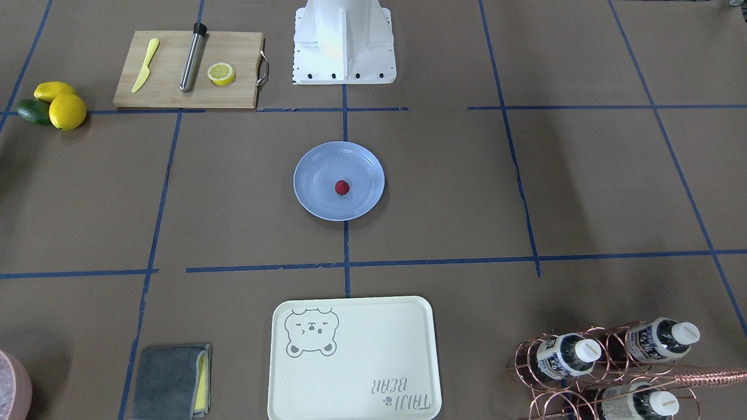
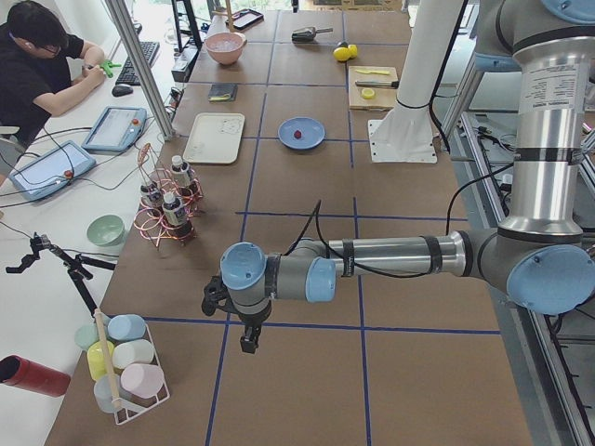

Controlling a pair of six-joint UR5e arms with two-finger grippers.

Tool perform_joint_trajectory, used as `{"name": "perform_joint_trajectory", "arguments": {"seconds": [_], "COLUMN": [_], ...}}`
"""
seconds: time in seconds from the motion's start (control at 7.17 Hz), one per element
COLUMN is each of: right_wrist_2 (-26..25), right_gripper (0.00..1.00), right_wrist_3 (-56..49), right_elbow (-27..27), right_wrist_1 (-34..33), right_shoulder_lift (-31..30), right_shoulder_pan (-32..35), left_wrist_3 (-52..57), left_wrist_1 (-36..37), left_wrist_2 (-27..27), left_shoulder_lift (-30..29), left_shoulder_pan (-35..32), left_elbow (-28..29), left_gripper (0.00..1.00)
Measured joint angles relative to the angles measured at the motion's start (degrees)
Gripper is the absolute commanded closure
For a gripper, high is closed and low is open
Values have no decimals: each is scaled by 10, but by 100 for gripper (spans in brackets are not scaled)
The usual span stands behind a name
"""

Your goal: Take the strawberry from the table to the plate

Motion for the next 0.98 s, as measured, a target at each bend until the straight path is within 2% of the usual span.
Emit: {"name": "perform_joint_trajectory", "arguments": {"seconds": [0.98], "right_wrist_2": [0], "right_gripper": [0], "right_wrist_3": [14], "right_elbow": [4], "right_wrist_1": [8], "right_shoulder_lift": [0], "right_shoulder_pan": [0], "left_wrist_3": [2], "left_wrist_1": [-3], "left_wrist_2": [-1], "left_shoulder_lift": [1], "left_shoulder_pan": [0], "left_elbow": [3], "left_gripper": [0]}}
